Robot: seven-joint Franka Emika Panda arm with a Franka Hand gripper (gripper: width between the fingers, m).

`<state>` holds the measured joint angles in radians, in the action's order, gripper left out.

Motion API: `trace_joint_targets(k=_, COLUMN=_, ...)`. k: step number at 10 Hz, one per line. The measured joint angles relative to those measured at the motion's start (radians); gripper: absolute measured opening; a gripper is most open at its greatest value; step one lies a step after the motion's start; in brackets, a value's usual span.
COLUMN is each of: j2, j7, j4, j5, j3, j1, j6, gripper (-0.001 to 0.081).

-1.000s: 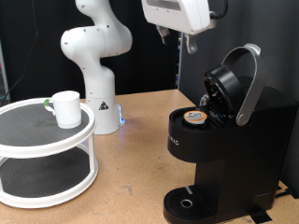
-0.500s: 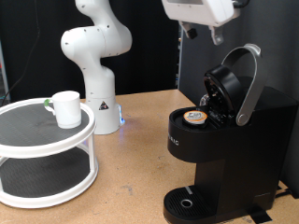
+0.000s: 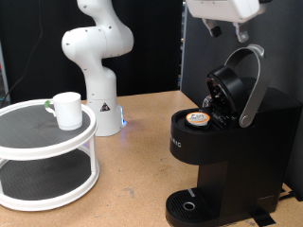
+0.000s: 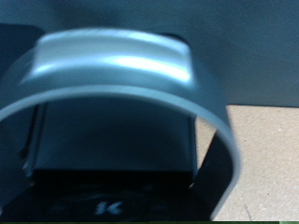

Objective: Make a cup of coffee with the keurig machine

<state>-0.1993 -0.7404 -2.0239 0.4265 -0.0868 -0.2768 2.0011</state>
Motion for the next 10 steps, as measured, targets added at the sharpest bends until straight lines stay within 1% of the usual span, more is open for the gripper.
trace_joint_targets(k=3, j2=0.042, j7=0.006, j4=0.049, j5=0.002, j3=0.022, j1=-0.004, j6=0.005, gripper=0.0805)
trace_joint_targets(k=5, j2=0.055, j7=0.006, j4=0.071, j5=0.004, j3=0.033, j1=-0.012, j6=-0.018, gripper=0.0805)
trace_joint_targets(k=8, j2=0.064, j7=0.055, j4=0.091, j5=0.004, j3=0.063, j1=-0.019, j6=-0.02, gripper=0.0792)
trace_joint_targets(k=10, j2=0.066, j7=0.096, j4=0.091, j5=0.001, j3=0.086, j1=-0.02, j6=-0.013, gripper=0.0434)
